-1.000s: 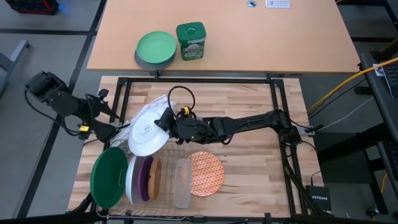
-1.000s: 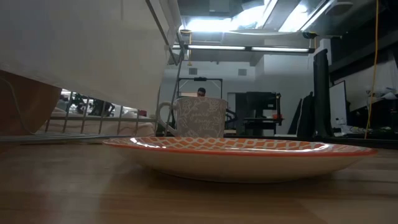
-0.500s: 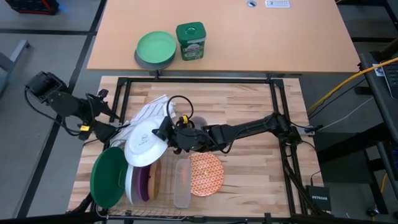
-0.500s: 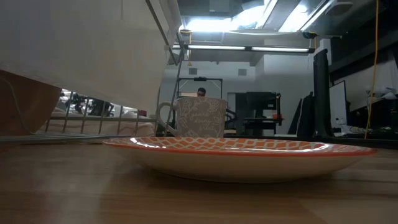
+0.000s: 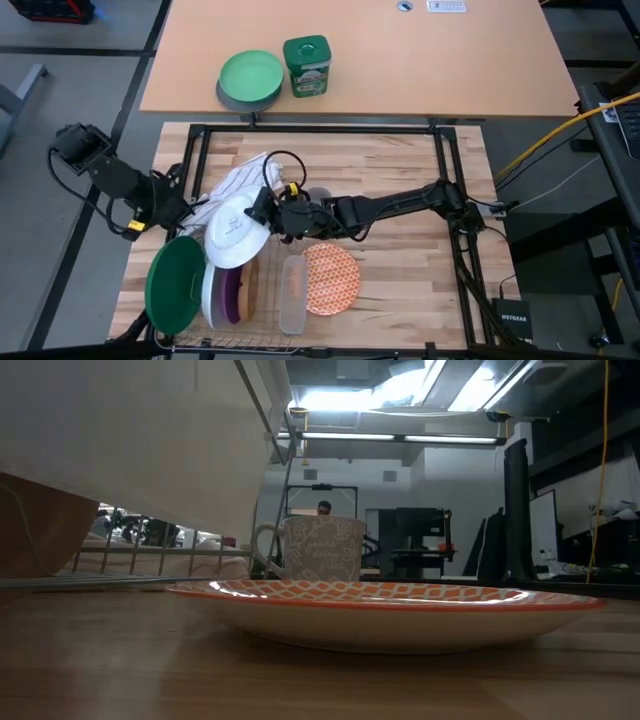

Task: Sort dishes
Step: Put the blue patterned plate into the dish rack

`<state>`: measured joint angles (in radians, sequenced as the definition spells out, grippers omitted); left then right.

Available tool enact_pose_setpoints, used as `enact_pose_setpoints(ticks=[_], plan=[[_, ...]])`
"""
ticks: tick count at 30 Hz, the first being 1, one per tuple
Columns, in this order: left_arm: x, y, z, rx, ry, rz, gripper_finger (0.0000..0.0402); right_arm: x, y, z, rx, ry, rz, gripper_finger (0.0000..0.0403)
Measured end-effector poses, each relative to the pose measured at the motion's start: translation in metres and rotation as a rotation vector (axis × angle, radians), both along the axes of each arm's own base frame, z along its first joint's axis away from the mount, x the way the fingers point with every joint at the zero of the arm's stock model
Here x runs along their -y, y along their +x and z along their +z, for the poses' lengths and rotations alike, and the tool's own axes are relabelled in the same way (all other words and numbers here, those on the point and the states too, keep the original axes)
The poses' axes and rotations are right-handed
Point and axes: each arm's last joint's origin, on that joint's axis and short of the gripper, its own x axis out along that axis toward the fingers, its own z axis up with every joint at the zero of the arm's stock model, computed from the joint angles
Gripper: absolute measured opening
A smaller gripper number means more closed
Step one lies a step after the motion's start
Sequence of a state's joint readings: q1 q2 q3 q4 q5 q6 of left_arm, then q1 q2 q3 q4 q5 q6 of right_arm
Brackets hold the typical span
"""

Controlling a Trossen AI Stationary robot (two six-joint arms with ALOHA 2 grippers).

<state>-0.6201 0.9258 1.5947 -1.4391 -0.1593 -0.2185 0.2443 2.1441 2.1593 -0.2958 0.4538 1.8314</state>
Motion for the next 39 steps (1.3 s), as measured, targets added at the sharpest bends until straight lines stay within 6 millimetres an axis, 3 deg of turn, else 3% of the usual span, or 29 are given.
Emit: enact_pose_setpoints(ticks=[9, 22, 32, 39], plan=[[-0.002, -0.002, -0.002, -0.02, 0.006, 0.007, 0.0162, -0.005, -0.008, 0.012, -0.012, -0.035, 0.199, 0.0042], [-0.005, -0.006, -0.001, -0.019, -0.028, 0.033, 0.0162, 0.003, -0.069, 0.061, -0.142, -0.067, 0.246, 0.0042], [-0.005, -0.006, -0.001, -0.019, -0.028, 0.033, 0.0162, -0.016, -0.08, 0.053, -0.258, 0.034, 0.427, 0.0042], [-0.005, -0.006, -0.001, -0.015, -0.021, 0.03, 0.0162, -0.015, -0.083, 0.046, -0.329, 0.082, 0.423, 0.0042]])
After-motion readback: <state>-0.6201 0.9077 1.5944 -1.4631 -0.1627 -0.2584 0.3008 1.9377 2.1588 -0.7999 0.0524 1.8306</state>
